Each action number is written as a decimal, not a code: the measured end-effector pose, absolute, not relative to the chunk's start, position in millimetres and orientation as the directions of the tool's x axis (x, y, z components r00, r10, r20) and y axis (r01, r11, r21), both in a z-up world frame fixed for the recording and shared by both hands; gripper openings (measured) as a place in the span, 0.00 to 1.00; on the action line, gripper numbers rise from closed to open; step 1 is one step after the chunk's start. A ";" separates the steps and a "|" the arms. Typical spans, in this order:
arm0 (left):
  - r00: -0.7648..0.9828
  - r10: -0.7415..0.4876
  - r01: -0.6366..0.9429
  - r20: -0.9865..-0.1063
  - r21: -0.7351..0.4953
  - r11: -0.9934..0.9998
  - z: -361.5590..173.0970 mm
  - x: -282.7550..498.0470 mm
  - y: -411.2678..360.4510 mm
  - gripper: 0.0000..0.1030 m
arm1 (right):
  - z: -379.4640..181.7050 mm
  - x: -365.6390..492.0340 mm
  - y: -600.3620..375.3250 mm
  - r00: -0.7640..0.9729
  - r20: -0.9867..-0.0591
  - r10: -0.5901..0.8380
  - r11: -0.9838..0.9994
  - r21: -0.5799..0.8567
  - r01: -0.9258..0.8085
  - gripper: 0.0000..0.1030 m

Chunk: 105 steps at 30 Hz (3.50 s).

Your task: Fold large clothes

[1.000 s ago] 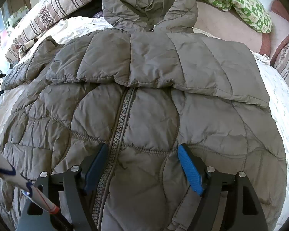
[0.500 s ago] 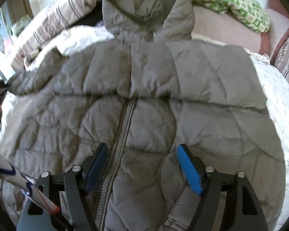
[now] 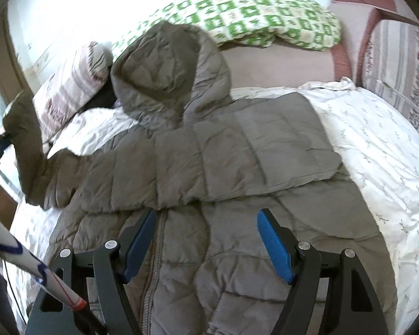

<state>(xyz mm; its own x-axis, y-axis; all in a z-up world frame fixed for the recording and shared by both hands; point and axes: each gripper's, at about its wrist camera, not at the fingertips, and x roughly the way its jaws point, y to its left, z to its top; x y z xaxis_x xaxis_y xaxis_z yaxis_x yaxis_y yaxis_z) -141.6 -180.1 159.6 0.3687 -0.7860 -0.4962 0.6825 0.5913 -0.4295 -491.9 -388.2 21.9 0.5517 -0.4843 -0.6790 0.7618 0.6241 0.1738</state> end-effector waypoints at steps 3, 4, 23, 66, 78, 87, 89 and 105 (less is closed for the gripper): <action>0.254 -0.789 0.774 -0.559 -0.372 0.513 140.8 -194.9 -231.2 0.12 | 25.7 -501.5 -394.6 0.548 -0.673 -0.498 0.601 0.189 0.777 0.77; 0.226 -0.785 0.792 -0.577 -0.360 0.493 134.1 -206.3 -243.4 0.12 | 26.8 -504.4 -397.0 0.547 -0.670 -0.501 0.592 0.195 0.782 0.77; 0.269 -0.750 0.826 -0.604 -0.255 0.502 175.5 -266.4 -230.7 0.72 | 21.1 -500.3 -413.6 0.720 -0.628 -0.295 0.575 0.485 0.659 0.74; 0.376 -0.348 0.621 -0.859 -0.045 0.782 43.9 -148.6 -253.8 0.74 | 1.8 -460.5 -501.1 0.376 -0.809 -0.451 0.422 0.178 0.889 0.32; 0.420 -0.508 0.698 -0.752 -0.090 0.711 88.8 -182.5 -255.5 0.73 | 51.4 -429.9 -464.8 0.426 -0.747 -0.510 0.527 0.120 0.841 0.47; 0.376 -0.421 0.727 -0.825 -0.019 0.686 55.4 -188.0 -279.4 0.74 | -8.2 -384.2 -466.6 0.312 -0.821 -0.478 0.552 -0.004 0.834 0.48; 0.372 -0.404 0.725 -0.836 -0.010 0.689 50.0 -187.2 -279.9 0.78 | -15.6 -382.1 -468.0 0.303 -0.826 -0.475 0.555 -0.015 0.831 0.48; 0.429 -0.494 0.761 -0.756 0.009 0.648 80.3 -217.2 -282.6 0.77 | 28.0 -341.9 -436.1 0.448 -0.787 -0.425 0.663 0.066 0.745 0.49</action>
